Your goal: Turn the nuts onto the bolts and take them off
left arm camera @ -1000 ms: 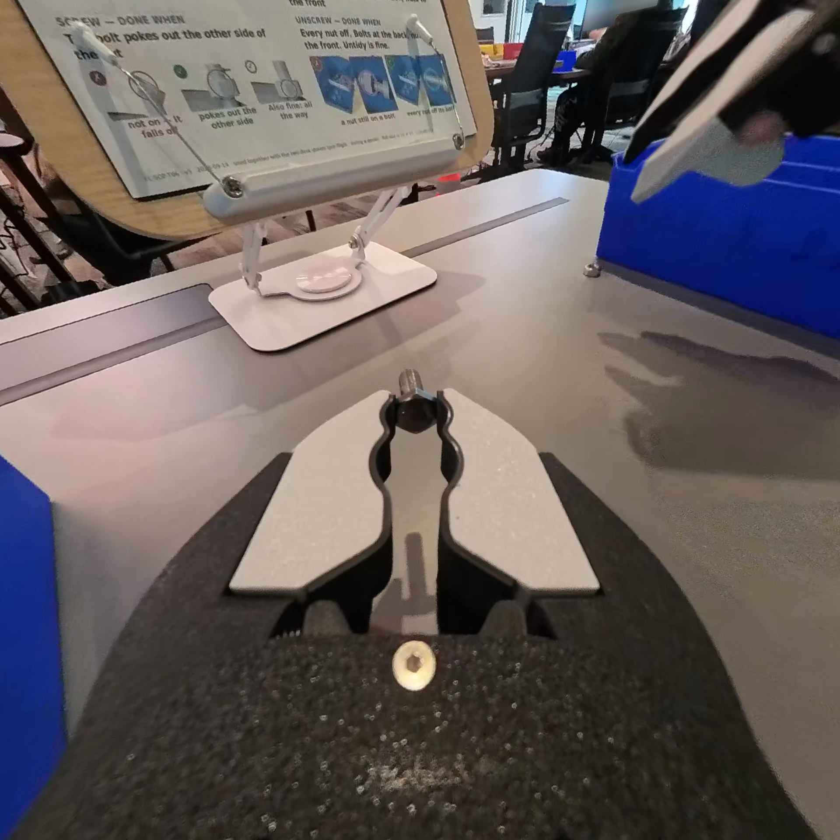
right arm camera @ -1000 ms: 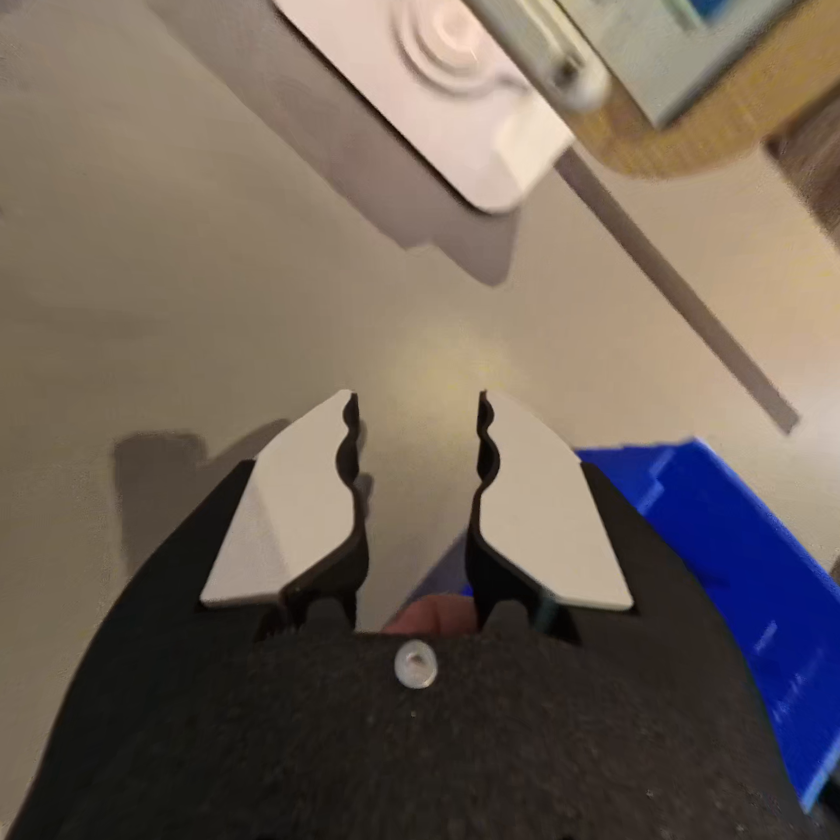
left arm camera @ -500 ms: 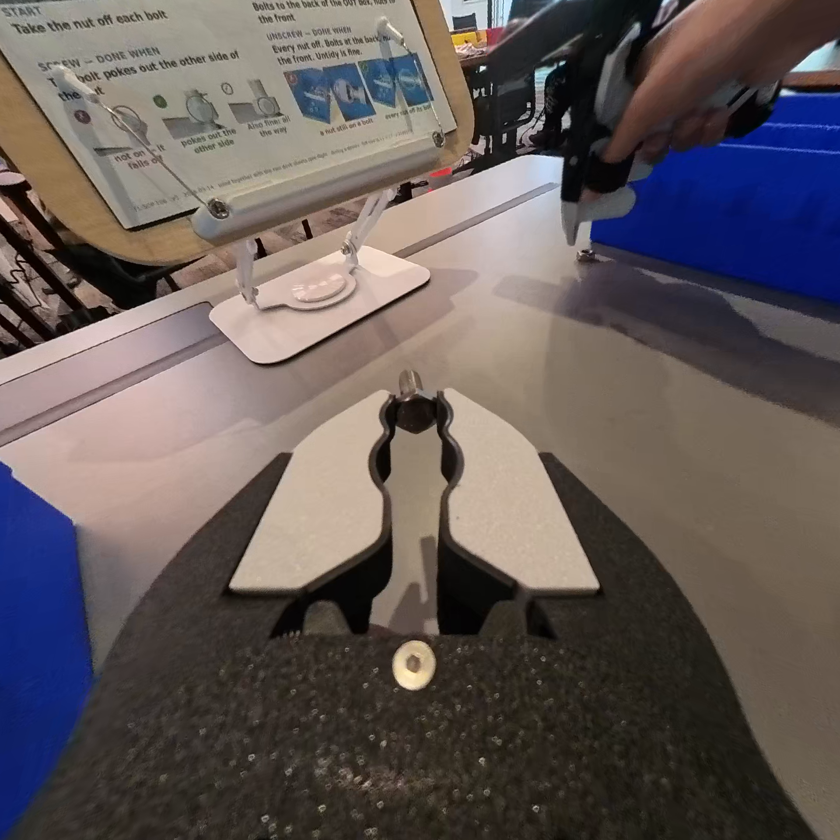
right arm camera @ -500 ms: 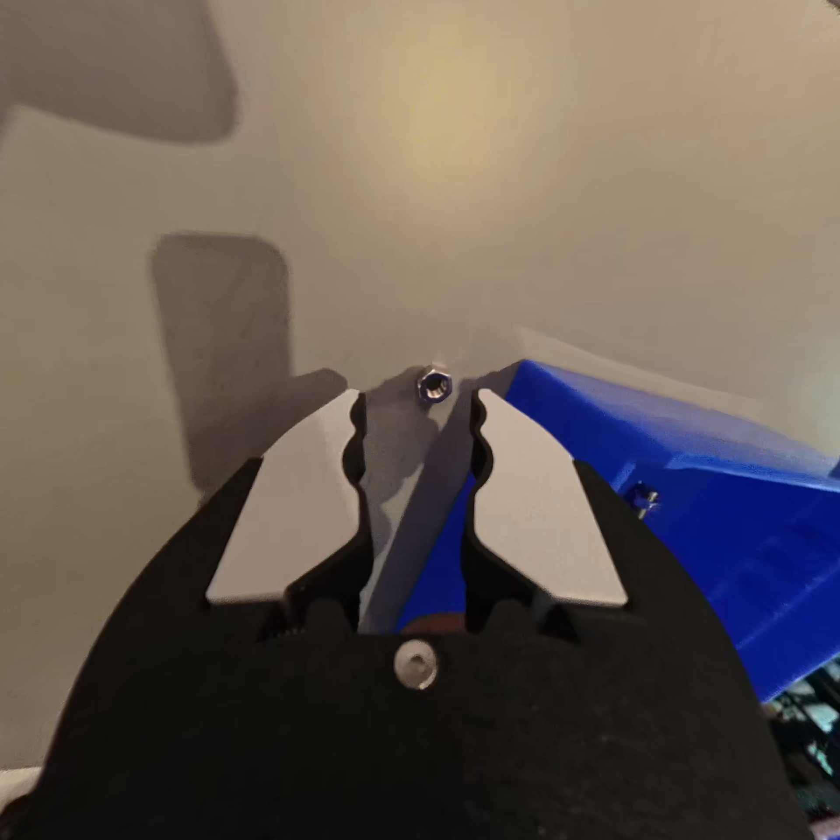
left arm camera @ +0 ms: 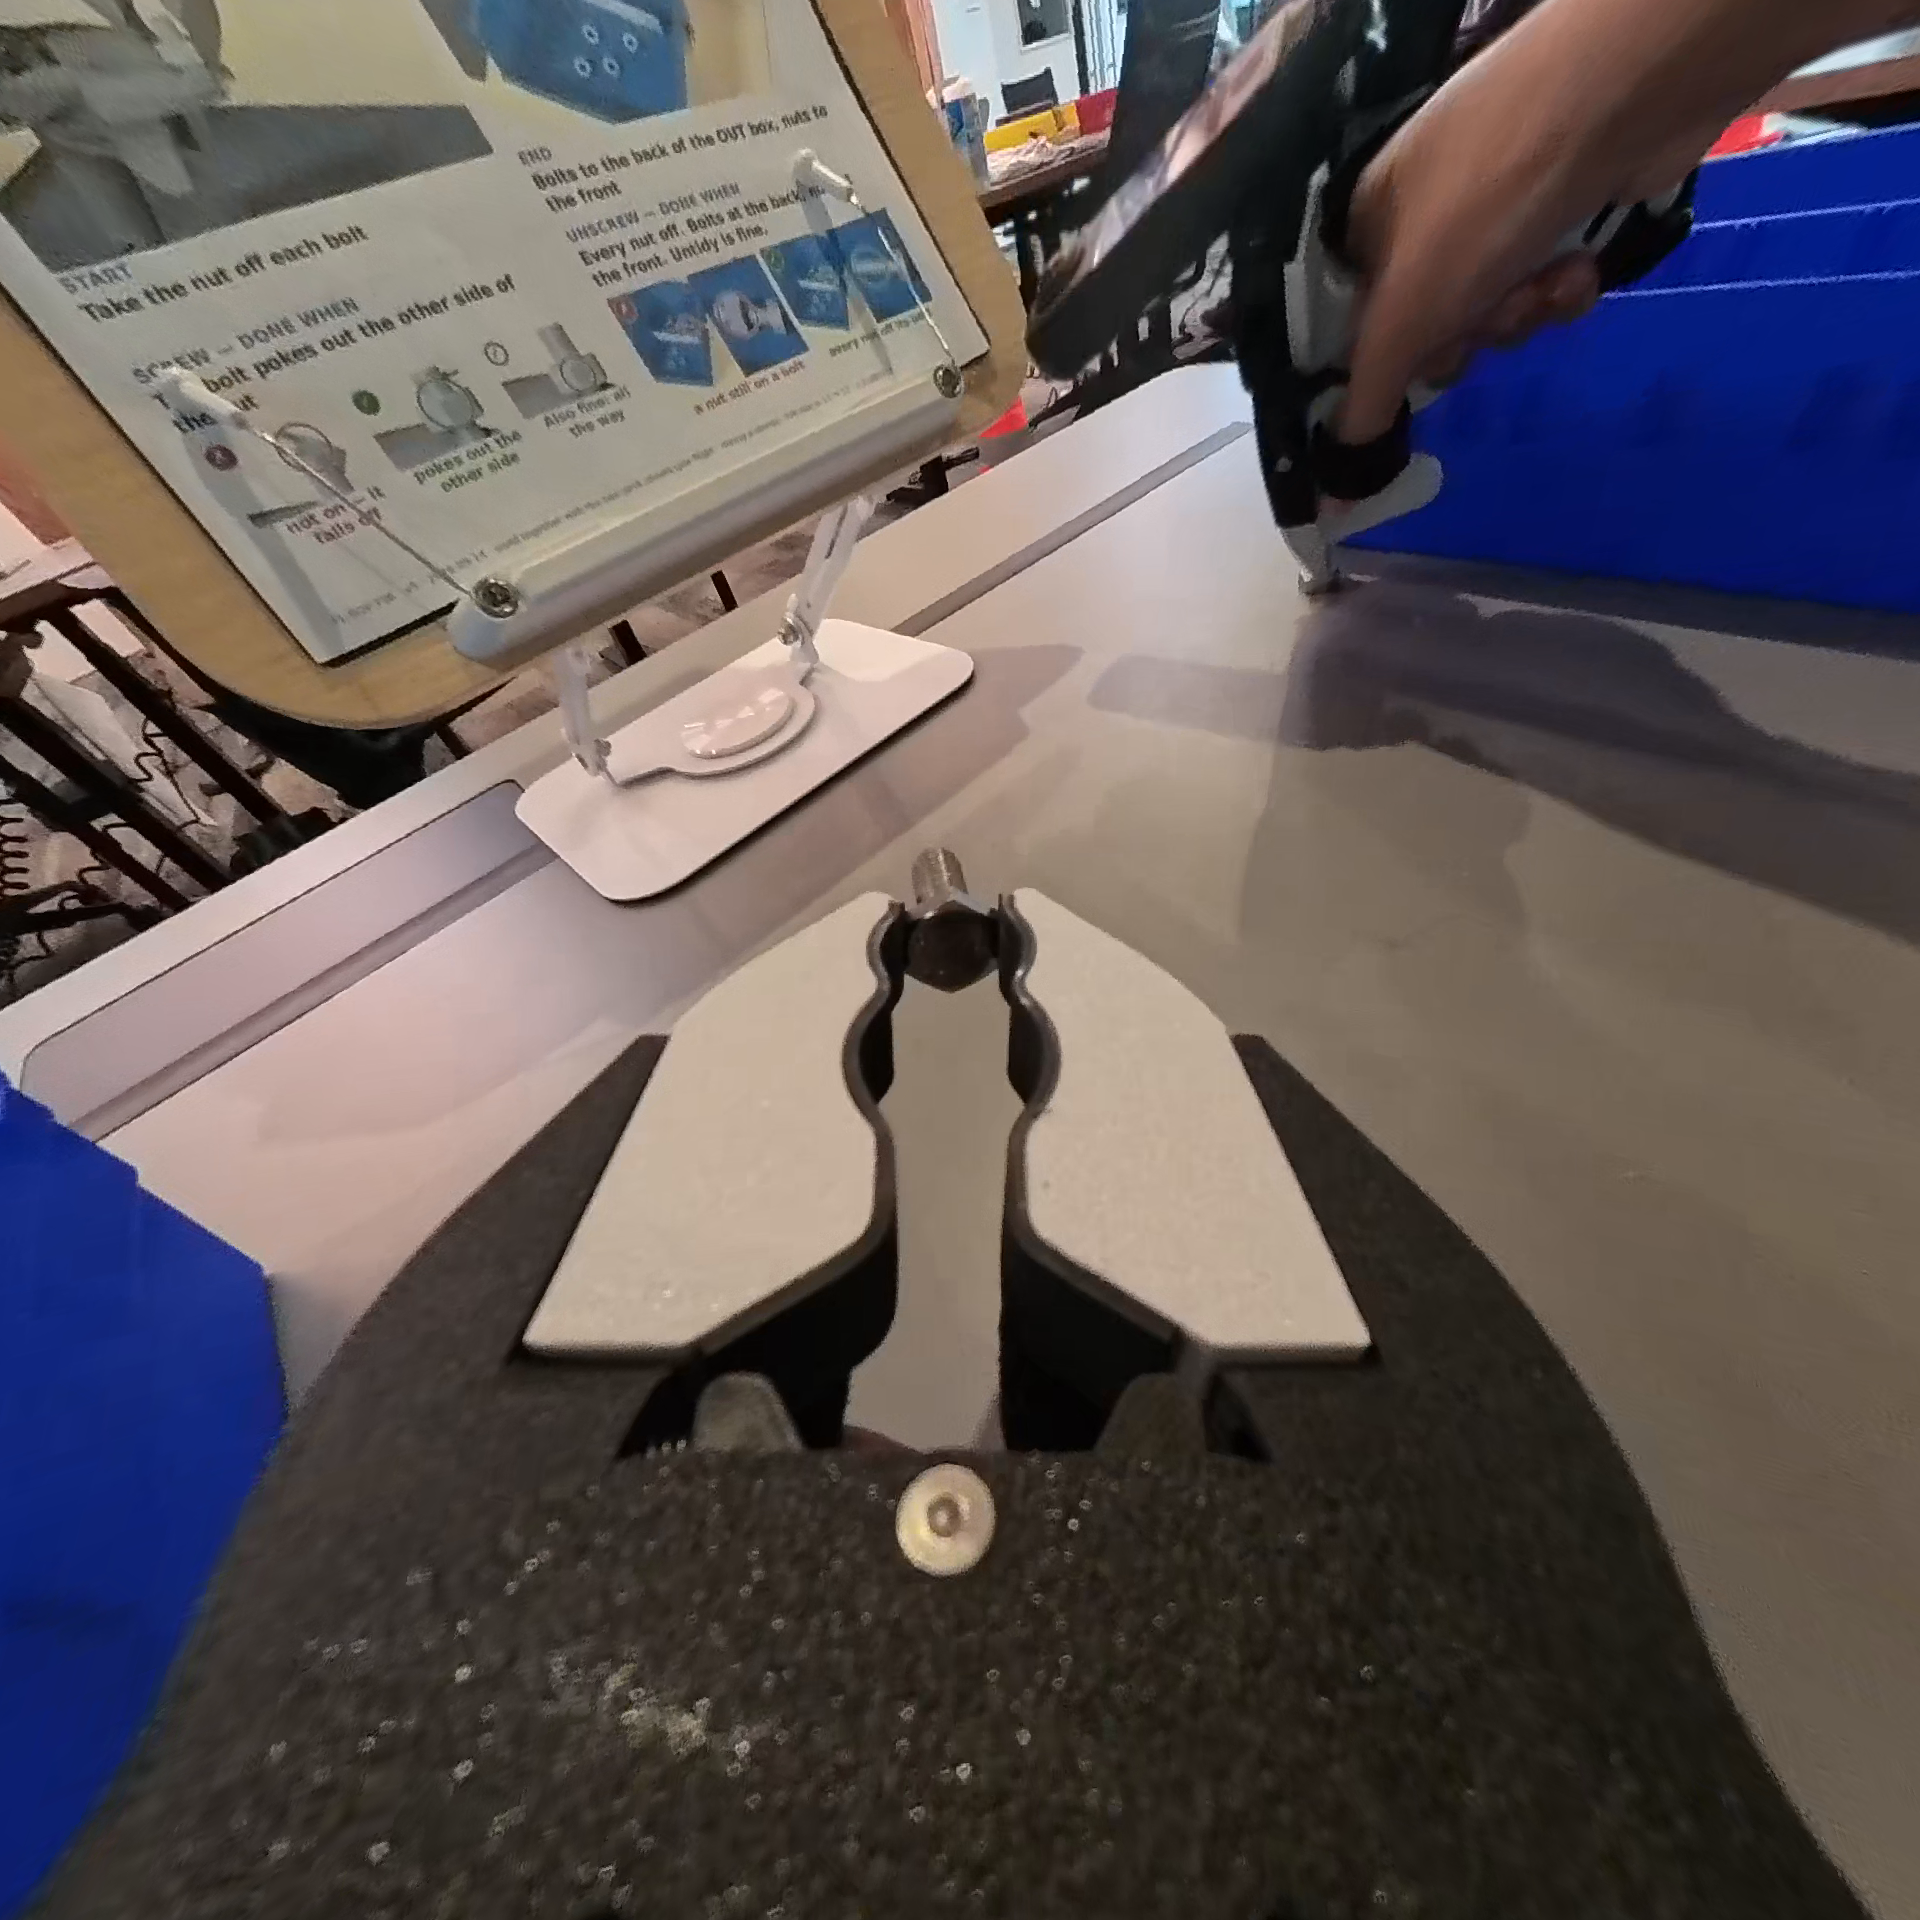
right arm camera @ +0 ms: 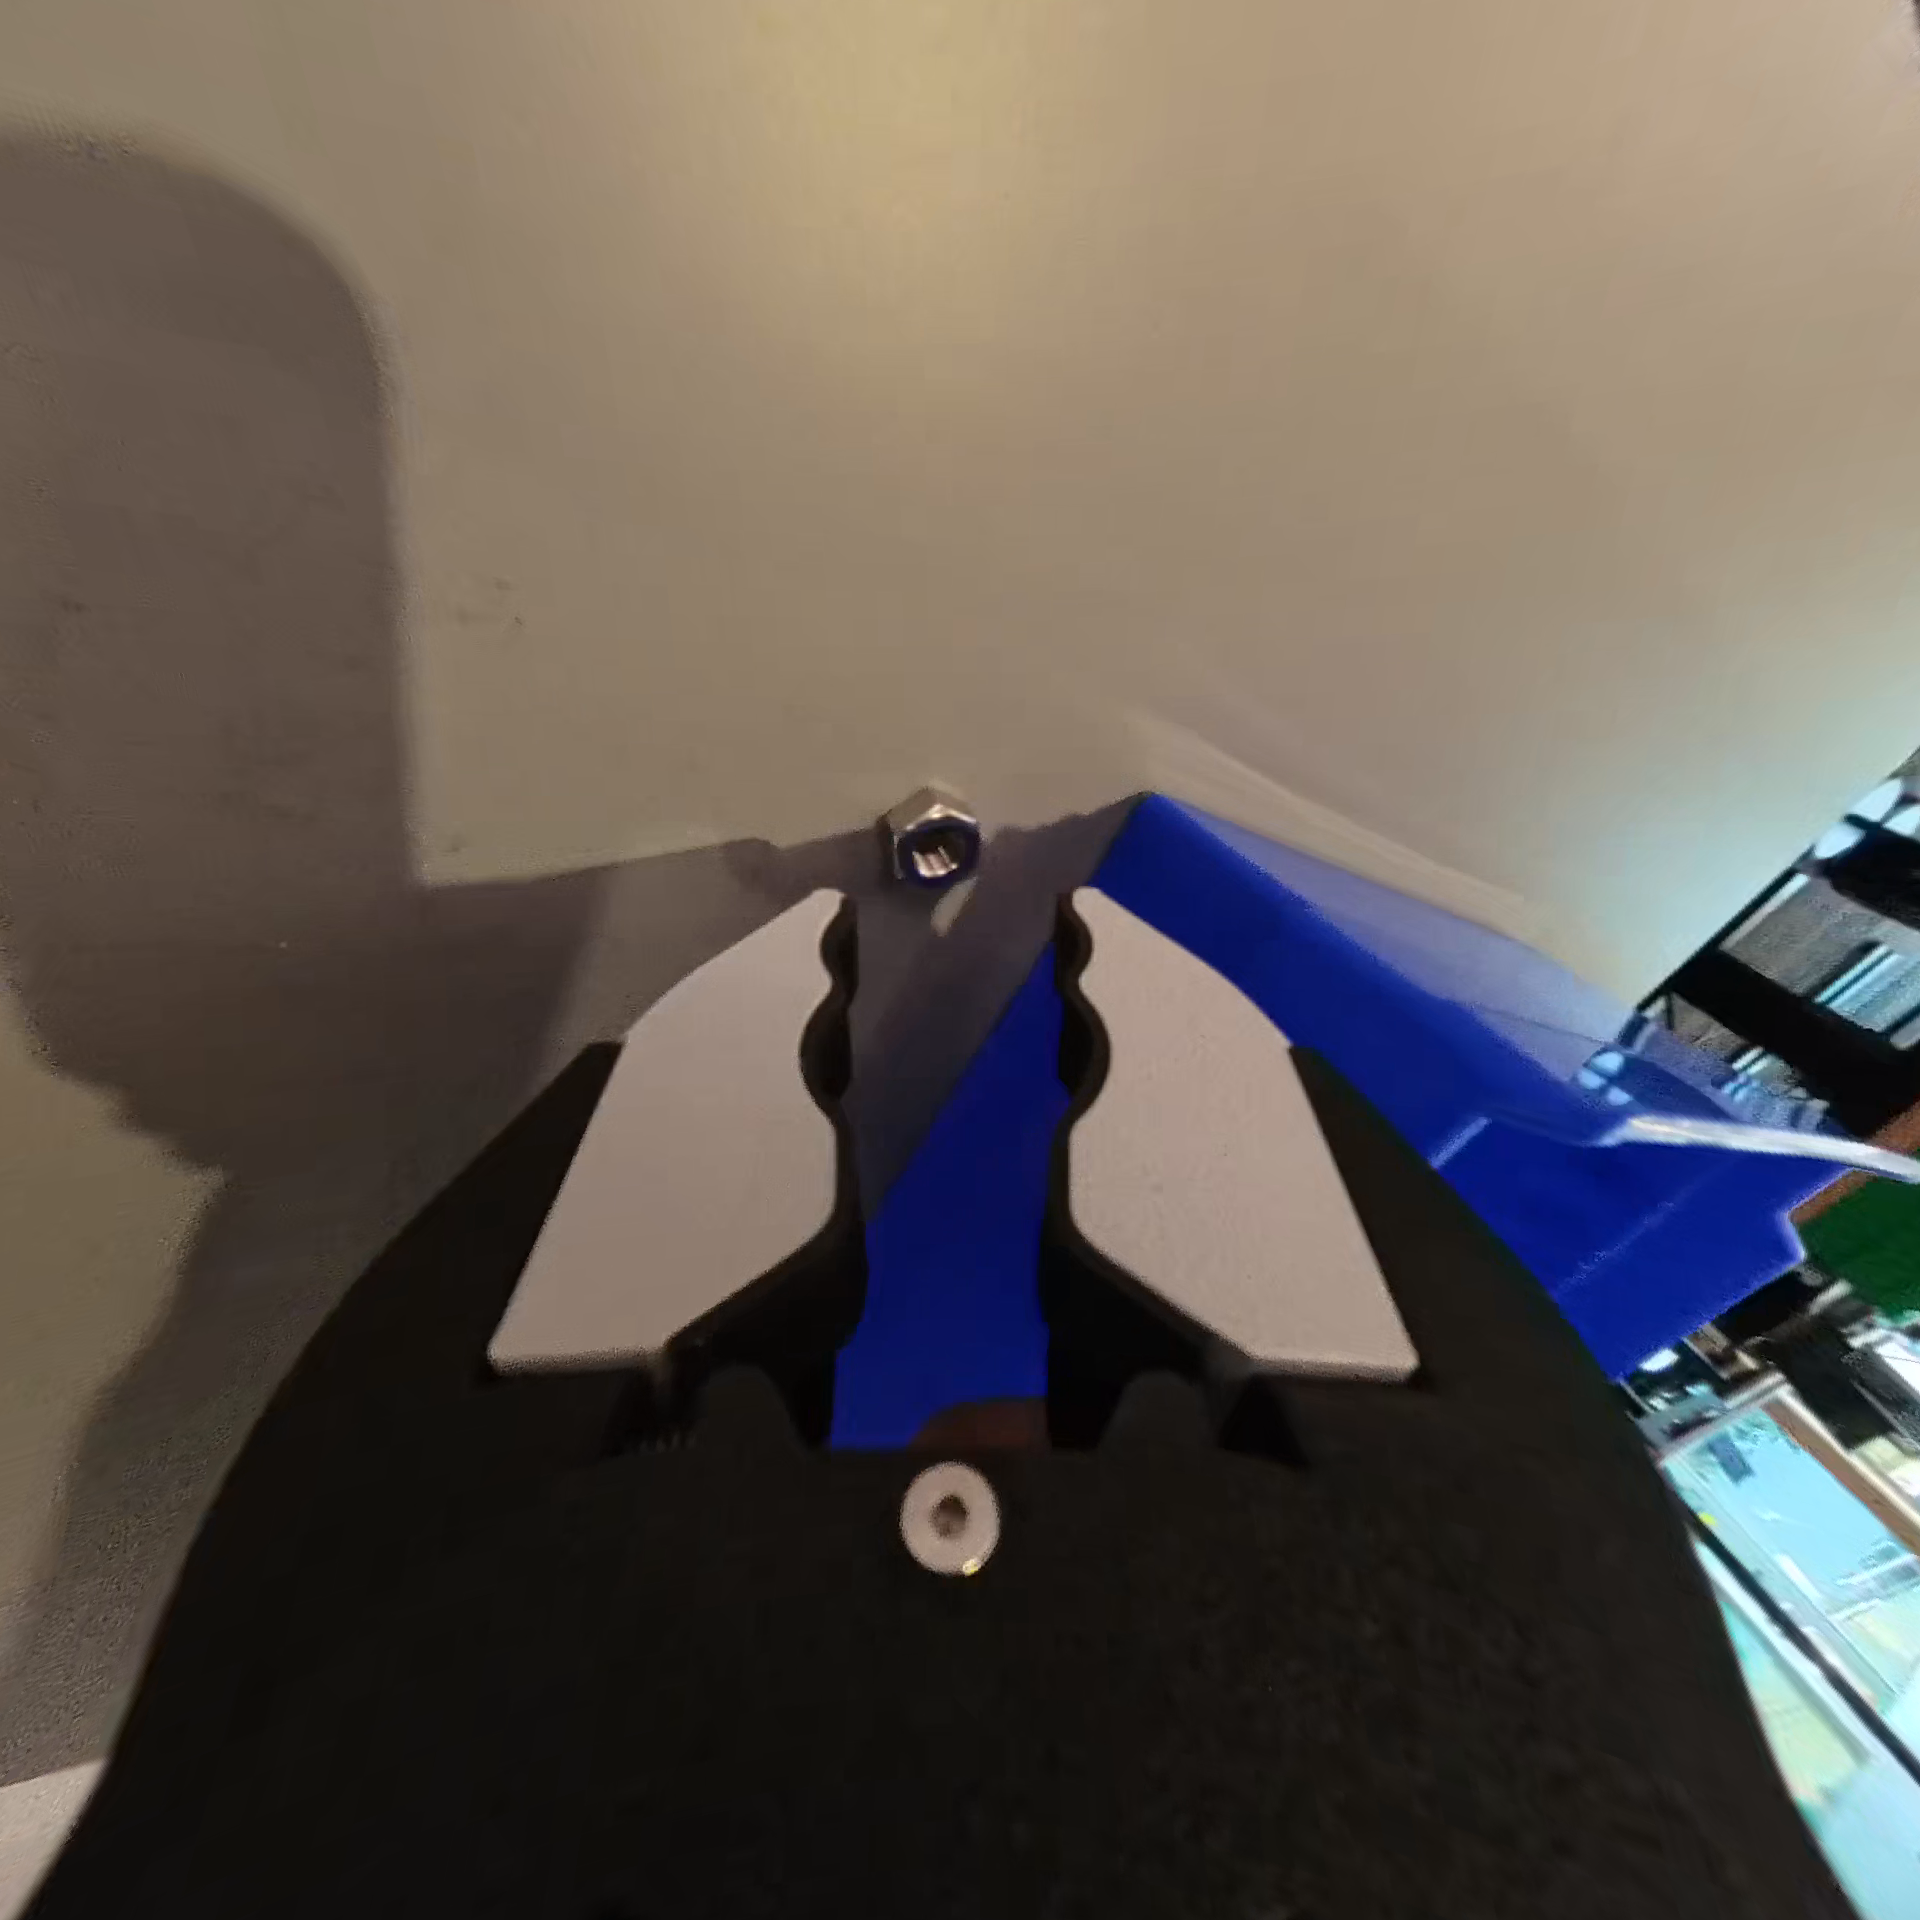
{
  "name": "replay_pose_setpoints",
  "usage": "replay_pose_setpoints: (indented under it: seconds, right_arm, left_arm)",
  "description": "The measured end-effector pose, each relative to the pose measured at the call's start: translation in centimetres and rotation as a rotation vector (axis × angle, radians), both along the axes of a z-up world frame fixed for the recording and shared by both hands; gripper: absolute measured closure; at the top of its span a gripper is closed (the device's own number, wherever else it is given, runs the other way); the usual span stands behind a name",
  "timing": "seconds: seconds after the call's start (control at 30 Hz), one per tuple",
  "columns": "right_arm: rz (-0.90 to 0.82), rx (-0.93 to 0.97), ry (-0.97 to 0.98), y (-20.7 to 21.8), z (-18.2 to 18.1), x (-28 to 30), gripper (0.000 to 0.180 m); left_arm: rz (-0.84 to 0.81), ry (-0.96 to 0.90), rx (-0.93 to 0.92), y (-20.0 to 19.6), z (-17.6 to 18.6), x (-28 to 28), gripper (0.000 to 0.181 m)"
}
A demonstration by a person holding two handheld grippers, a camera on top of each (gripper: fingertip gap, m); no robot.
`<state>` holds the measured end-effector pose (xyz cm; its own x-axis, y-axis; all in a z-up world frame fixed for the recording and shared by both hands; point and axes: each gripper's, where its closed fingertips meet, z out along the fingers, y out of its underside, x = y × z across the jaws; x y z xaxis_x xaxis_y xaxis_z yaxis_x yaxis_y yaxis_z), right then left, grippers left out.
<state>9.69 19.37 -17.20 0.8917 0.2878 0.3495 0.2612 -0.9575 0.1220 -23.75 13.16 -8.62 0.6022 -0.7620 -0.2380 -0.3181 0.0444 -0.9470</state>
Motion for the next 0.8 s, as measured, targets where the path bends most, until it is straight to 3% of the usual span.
replay_pose_setpoints:
  seconds: [0.57, 0.8]
  right_arm:
    - [-0.045, -0.030, 0.056, 0.0, -1.4, -0.5, 0.156]
    - [0.011, -0.020, 0.063, 0.1, -1.5, -0.5, 0.162]
  left_arm:
    - [-0.029, 0.028, 0.001, -0.5, -0.5, 0.5, 0.164]
    - [-0.042, 0.036, 0.006, -0.7, -0.5, 0.7, 0.164]
